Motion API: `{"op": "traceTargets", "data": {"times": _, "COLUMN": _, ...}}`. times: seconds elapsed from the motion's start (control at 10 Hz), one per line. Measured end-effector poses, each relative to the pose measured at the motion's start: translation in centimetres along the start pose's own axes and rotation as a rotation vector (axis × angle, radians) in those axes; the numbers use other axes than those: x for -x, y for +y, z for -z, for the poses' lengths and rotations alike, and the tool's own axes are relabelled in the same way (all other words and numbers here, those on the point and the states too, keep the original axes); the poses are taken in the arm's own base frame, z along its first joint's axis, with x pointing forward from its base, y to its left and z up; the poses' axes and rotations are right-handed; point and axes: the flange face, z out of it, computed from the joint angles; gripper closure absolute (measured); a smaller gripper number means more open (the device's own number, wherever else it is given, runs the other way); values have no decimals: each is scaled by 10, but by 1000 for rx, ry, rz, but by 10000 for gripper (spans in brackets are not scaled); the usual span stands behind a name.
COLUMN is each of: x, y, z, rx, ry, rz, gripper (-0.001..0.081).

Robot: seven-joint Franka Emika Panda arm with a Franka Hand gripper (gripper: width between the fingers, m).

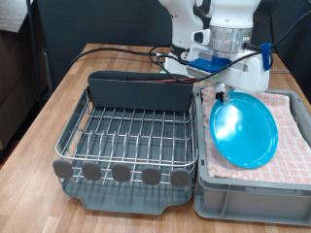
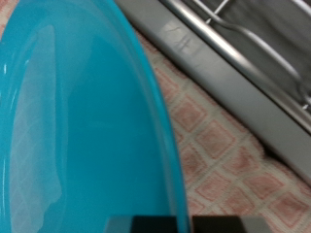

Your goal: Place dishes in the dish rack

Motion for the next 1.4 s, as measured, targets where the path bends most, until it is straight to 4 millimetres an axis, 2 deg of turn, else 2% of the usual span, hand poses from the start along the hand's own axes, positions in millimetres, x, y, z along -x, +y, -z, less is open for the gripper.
{"op": "traceTargets", "data": {"times": 0.4, "x": -5, "y": -2, "z": 47, "rx": 48, "ry": 82, "rz": 81, "gripper": 782}}
{"op": "traceTargets", "data": {"times": 0.8, "x": 2, "y": -11, "z": 100, "rx": 71, "ry": 104, "rz": 253, "gripper": 782}}
{"op": "traceTargets", "data": {"times": 1.0, "x": 5, "y": -15, "z": 110, "rx": 70, "ry": 105, "rz": 277, "gripper": 782}}
{"op": "traceTargets", "data": {"times": 1.2, "x": 1, "y": -14, "z": 108, "rx": 85, "ry": 130, "rz": 286, "gripper": 782}}
{"op": "traceTargets", "data": {"times": 1.4, "x": -22, "y": -15, "z": 112, "rx": 149, "ry": 227, "rz": 360, "gripper": 782}}
